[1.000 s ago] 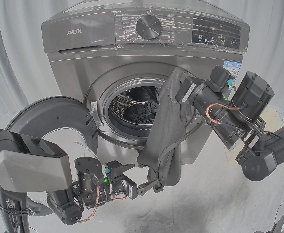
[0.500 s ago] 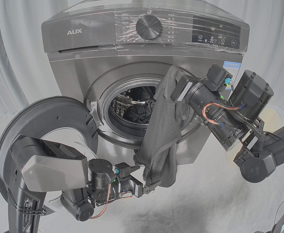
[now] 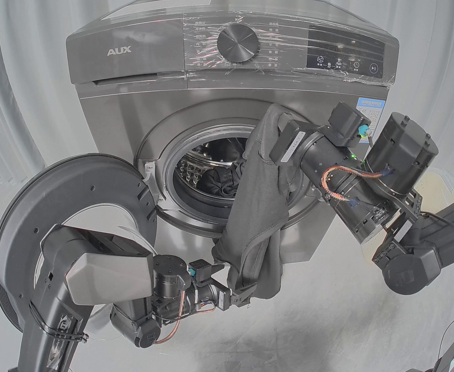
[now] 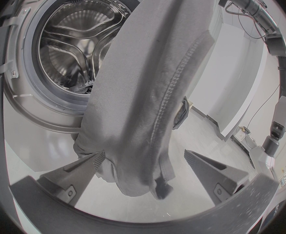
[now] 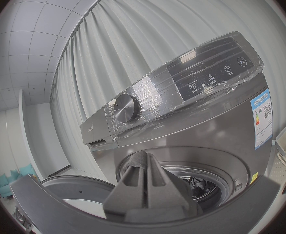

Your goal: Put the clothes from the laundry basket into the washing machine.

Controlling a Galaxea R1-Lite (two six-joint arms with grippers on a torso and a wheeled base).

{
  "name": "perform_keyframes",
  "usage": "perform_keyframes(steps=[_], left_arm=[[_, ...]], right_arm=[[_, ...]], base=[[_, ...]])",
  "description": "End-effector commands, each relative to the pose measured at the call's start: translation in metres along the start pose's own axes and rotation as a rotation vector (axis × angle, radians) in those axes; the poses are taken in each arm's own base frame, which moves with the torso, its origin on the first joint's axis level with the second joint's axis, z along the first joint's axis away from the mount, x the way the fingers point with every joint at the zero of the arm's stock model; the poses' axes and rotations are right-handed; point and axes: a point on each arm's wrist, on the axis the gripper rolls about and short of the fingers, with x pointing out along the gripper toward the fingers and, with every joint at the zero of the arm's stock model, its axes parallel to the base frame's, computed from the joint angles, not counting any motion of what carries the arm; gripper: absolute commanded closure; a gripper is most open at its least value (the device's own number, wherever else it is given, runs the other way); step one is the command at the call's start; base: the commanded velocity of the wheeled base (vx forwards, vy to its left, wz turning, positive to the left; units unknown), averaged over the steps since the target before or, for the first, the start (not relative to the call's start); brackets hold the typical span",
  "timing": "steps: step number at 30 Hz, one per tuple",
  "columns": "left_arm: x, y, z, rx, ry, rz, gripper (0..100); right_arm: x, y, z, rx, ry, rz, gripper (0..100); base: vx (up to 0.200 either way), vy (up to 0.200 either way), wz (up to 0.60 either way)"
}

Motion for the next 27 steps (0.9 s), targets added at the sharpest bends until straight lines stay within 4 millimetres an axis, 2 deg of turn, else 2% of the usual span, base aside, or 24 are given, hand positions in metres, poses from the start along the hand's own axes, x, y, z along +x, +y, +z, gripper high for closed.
perform_keyframes(steps=[1,10,13,14,20,26,27], left_arm=[[0.008,0.005,-0.012,-0.006,0.014,-0.005,0],[0.015,0.005,-0.025,-0.012,0.036,-0.02,0],[0.02,0.007,-0.023,-0.012,0.018,-0.018,0],[0.022,0.009,-0.025,-0.011,0.015,-0.009,100],[0.028,0.013,-0.024,-0.006,-0.006,0.0,100],[0.024,0.02,-0.013,0.004,-0.033,0.024,100],[0.01,0.023,0.011,0.018,-0.074,0.051,100]], right_arm=[[-0.001,0.002,0.0,0.003,0.002,0.005,100],[-0.001,0.002,-0.001,0.004,0.001,0.007,100],[-0.002,0.002,-0.001,0.004,0.001,0.007,100],[-0.002,0.002,-0.001,0.004,0.001,0.007,100],[-0.002,0.0,-0.001,0.003,0.002,0.002,100],[-0.007,-0.01,-0.005,-0.014,0.026,-0.025,100],[-0.014,-0.027,-0.013,-0.045,0.069,-0.069,100]], base=[[0.0,0.0,0.0],[0.0,0.0,0.0],[0.0,0.0,0.0],[0.0,0.0,0.0],[0.0,0.0,0.0],[0.0,0.0,0.0],[0.0,0.0,0.0]])
